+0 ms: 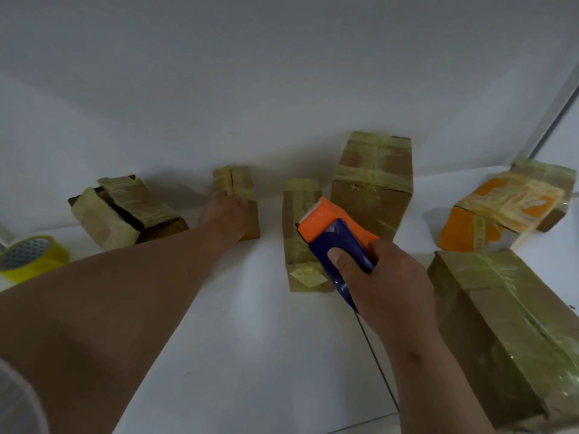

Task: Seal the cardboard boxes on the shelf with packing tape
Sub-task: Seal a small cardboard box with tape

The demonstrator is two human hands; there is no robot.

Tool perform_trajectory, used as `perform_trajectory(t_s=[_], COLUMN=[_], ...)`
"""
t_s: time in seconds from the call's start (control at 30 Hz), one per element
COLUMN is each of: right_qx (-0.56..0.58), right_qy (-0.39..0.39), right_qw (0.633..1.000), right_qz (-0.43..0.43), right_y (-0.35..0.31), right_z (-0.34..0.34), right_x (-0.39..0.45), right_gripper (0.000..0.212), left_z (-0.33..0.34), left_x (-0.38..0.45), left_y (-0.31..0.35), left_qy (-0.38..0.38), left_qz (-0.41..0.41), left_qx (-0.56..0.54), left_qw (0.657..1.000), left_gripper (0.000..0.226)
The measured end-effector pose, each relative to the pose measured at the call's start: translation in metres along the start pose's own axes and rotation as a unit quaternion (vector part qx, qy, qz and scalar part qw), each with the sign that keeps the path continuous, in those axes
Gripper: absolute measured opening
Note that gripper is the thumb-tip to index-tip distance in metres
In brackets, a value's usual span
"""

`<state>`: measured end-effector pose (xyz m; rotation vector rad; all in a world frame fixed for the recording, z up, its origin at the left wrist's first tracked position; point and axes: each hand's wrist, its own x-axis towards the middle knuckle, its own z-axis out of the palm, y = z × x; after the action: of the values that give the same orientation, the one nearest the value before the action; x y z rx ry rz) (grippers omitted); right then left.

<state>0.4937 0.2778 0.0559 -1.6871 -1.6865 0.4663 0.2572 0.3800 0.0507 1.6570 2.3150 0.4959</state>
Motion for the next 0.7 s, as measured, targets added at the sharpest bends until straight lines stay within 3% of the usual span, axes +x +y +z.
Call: perform_trajectory(t_s=[0.1,0.27,0.37,0.47,0.57,0.7], right_qx=[-0.001,0.005,-0.001,-0.011,-0.004,0.011], right_qy=[-0.002,-0.001,0.0,0.001,-0.008,-0.025], right_qw=[1.0,1.0,1.0,1.0,1.0,1.0], right_qz=[-0.004,0.0,0.002,0.003,0.006,0.008], right_y=[0.001,0.002,0.0,-0.005,-0.008,-0.012], right_z=[-0.002,-0.005,-0.004,-0.002,0.002,0.006], right_x=[0.0,-0.001,-0.006,-0.014,-0.023,-0.029], right_gripper=[0.033,0.035,0.036,0.038,0.039,0.036], left_z=[0.007,0.016,0.018,0.016,0.007,0.003], left_x=[0.0,-0.049,-0.098,-0.123,-0.112,-0.064], left_y=[-0.017,-0.044,-0.061,-0.069,-0.061,-0.039], left_qy=[0.033,0.017,0.048,0.02,0.068,0.051], left_qz=[0.034,0.123,0.181,0.167,0.157,0.129], left_qx=[0.037,0.044,0.016,0.029,0.016,0.12], left_qw=[0.998,0.991,0.982,0.985,0.985,0.983], left_gripper=[0.035,0.049,0.036,0.042,0.051,0.059])
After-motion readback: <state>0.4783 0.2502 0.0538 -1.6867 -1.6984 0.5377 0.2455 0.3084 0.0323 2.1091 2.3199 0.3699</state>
